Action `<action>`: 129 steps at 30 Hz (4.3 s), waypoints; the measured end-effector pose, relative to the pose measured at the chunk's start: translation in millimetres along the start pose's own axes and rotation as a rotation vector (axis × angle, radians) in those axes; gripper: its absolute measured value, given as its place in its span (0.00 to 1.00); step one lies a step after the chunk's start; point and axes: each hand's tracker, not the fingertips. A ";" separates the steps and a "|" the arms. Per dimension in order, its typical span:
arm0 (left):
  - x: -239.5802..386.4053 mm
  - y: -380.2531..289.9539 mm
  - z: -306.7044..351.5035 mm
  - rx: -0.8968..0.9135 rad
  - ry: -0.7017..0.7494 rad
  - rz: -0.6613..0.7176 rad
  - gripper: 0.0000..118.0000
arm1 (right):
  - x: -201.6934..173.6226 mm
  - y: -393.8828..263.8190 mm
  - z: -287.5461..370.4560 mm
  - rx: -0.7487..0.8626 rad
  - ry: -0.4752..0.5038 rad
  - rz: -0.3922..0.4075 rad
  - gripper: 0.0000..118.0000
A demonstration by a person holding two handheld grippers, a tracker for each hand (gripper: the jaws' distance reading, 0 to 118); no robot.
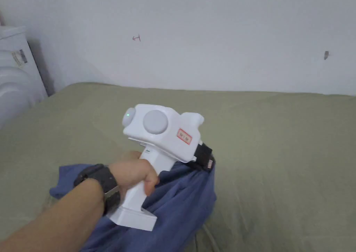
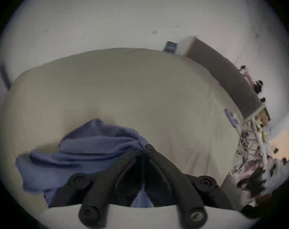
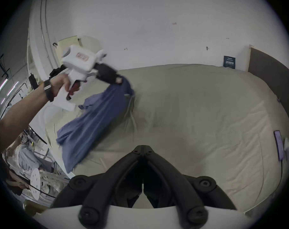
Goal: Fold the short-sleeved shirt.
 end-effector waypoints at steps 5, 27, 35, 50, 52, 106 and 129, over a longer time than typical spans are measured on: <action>137.0 44.8 -78.9 -0.060 -0.212 -0.214 0.01 | 24.4 -3.5 39.7 0.035 -0.064 -0.033 0.02; 189.9 -37.2 -7.9 0.090 -0.011 -0.161 0.22 | 84.9 1.9 89.6 0.133 -0.196 -0.108 0.02; 125.8 -180.2 142.3 0.284 0.404 0.170 0.00 | 85.9 28.8 69.6 0.190 -0.226 -0.061 0.02; 122.7 -252.6 155.7 0.267 0.460 0.354 0.00 | 71.8 15.3 70.0 0.145 -0.244 -0.046 0.02; 98.6 -226.5 140.7 0.244 0.438 0.336 0.00 | 78.2 17.1 72.7 0.152 -0.247 -0.061 0.02; -14.1 -129.8 63.0 0.104 0.093 0.213 0.02 | 241.5 107.1 -43.4 -0.074 -0.156 -0.429 0.04; -57.5 37.9 226.3 0.406 0.299 0.136 0.02 | 220.0 321.1 -33.8 0.262 -0.121 -0.261 0.04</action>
